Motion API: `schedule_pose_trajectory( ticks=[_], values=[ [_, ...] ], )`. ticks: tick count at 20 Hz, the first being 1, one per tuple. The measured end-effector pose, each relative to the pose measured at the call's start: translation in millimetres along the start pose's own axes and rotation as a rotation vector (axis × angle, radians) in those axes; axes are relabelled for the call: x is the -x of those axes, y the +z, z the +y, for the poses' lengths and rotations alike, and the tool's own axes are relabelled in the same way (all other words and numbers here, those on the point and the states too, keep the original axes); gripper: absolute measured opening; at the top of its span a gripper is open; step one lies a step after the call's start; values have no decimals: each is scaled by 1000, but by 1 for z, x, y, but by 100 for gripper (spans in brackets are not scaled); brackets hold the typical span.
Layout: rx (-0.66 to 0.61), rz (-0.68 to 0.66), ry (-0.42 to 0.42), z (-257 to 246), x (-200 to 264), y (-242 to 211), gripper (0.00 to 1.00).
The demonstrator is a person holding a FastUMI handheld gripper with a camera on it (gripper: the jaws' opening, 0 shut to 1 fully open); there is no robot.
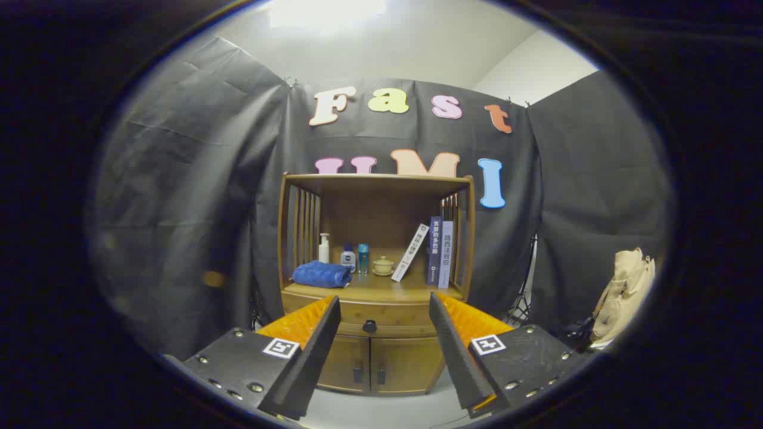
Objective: Pull open the drawer, take out the items inside it, and place them on the countertop above the cabinet.
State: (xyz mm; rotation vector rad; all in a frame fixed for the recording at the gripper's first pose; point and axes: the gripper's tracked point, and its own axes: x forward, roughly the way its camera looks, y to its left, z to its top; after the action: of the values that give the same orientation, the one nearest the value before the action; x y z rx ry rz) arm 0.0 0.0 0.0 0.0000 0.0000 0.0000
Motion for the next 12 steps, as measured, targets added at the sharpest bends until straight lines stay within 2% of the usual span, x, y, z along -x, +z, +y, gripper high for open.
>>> schedule_pose_trajectory(
  ticks=[12],
  values=[
    [-18,3,11,3,-4,-5,90]
  ],
)
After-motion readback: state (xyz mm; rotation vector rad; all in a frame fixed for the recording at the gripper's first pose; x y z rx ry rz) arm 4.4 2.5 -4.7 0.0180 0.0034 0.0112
